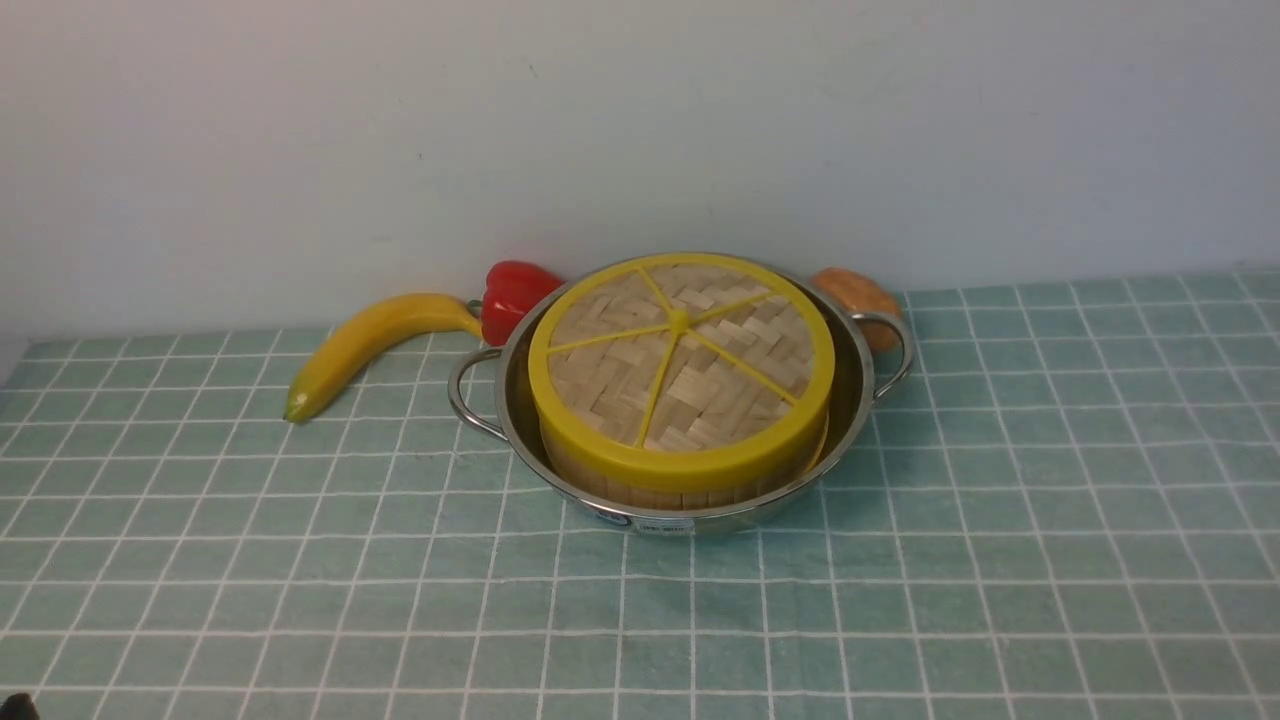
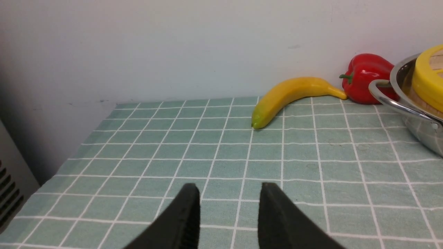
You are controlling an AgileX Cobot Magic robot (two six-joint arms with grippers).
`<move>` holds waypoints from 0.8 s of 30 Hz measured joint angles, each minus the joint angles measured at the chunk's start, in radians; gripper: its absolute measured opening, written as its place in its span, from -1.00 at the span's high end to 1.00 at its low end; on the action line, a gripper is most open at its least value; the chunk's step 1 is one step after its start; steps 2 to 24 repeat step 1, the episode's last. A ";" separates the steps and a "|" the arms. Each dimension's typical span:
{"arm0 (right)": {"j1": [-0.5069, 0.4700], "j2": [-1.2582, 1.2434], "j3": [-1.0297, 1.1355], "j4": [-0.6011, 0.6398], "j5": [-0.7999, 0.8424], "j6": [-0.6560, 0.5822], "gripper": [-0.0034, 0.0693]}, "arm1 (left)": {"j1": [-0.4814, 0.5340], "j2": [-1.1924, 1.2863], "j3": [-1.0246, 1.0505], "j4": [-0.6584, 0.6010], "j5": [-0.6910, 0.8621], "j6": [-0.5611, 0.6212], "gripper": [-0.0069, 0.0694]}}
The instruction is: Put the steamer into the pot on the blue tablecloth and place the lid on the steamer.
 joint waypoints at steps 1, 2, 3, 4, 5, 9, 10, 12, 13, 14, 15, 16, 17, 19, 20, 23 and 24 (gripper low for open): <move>0.000 0.000 0.000 0.000 0.000 0.000 0.24 | 0.000 0.000 0.000 0.000 0.000 0.000 0.20; 0.000 0.000 0.000 0.000 0.000 0.000 0.24 | 0.000 0.000 0.000 0.000 0.000 0.000 0.20; 0.000 0.000 0.000 0.000 0.000 0.000 0.24 | 0.000 0.000 0.000 0.000 0.000 0.000 0.20; 0.000 0.000 0.000 0.000 0.000 0.000 0.24 | 0.000 0.000 0.000 0.000 0.000 0.000 0.20; 0.000 0.000 0.000 0.000 0.000 0.000 0.24 | 0.000 0.000 0.000 0.000 0.000 0.000 0.20; 0.000 0.000 0.000 0.000 0.000 0.000 0.24 | 0.000 0.000 0.000 0.000 0.000 0.000 0.20; 0.000 0.000 0.000 0.000 0.000 0.000 0.24 | 0.000 0.000 0.000 0.000 0.000 0.000 0.20; 0.000 0.000 0.000 0.000 0.000 0.000 0.24 | 0.000 0.000 0.000 0.000 0.000 0.000 0.20; 0.000 0.000 0.000 0.000 0.000 0.000 0.24 | 0.000 0.000 0.000 0.000 0.000 0.000 0.20; 0.000 0.000 0.000 0.000 0.000 0.000 0.24 | 0.000 0.000 0.000 0.000 0.000 0.000 0.20; 0.000 0.000 0.000 0.000 0.000 0.000 0.24 | 0.000 0.000 0.000 0.000 0.000 0.000 0.20; 0.000 0.000 0.000 0.000 0.000 0.000 0.24 | 0.000 0.000 0.000 0.000 0.000 0.000 0.20; 0.000 0.000 0.000 0.000 0.000 0.000 0.24 | 0.000 0.000 0.000 0.000 0.000 0.000 0.20; 0.000 0.000 0.000 0.000 0.000 0.000 0.24 | 0.000 0.000 0.000 0.000 0.000 0.000 0.20; 0.000 0.000 0.000 0.000 0.000 0.000 0.24 | 0.000 0.000 0.000 0.000 0.000 0.000 0.20; 0.000 0.000 0.000 0.000 0.000 0.000 0.24 | 0.000 0.000 0.000 0.000 0.000 0.000 0.20; 0.000 0.000 0.000 0.000 0.000 0.000 0.24 | 0.000 0.000 0.000 0.000 0.000 0.000 0.20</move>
